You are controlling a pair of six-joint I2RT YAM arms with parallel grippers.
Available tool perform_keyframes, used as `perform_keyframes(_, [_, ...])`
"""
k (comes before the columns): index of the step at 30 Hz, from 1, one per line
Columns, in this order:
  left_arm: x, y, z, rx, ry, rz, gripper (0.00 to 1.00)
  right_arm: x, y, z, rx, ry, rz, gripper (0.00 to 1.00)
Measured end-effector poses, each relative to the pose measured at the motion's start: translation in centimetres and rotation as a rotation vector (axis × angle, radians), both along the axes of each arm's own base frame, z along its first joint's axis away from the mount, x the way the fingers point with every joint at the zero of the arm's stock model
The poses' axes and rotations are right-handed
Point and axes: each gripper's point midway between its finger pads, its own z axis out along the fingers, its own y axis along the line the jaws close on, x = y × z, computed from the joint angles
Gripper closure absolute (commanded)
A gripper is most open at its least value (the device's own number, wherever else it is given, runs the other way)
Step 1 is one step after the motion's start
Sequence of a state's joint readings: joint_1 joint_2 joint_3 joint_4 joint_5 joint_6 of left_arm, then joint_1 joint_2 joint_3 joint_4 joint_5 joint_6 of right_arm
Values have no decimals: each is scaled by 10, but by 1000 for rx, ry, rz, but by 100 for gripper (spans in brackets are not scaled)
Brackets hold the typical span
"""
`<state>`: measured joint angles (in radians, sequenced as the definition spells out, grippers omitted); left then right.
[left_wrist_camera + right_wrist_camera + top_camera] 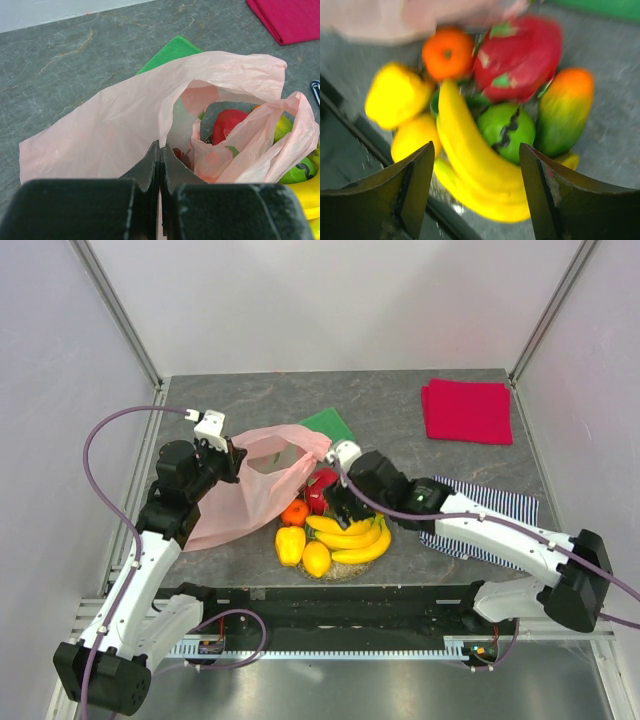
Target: Place the fruits into the plastic bag
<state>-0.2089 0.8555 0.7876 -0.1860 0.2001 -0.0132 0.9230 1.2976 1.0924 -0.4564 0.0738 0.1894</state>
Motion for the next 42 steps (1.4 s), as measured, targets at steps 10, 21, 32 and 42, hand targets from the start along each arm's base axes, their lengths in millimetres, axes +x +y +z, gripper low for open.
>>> perform_keyframes(10, [1, -1, 1, -1, 1, -6, 98, -37, 1, -54, -256, 25, 212, 23])
perform_keyframes(21, [1, -2, -2, 0, 11, -11, 99, -27, 1, -69, -373, -21, 288, 34])
perform_keyframes(32, [2, -2, -4, 2, 18, -11, 98, -29, 3, -76, -401, -15, 343, 40])
perform_keyframes(42, [2, -2, -4, 2, 18, -11, 99, -27, 1, -89, -451, -9, 357, 58])
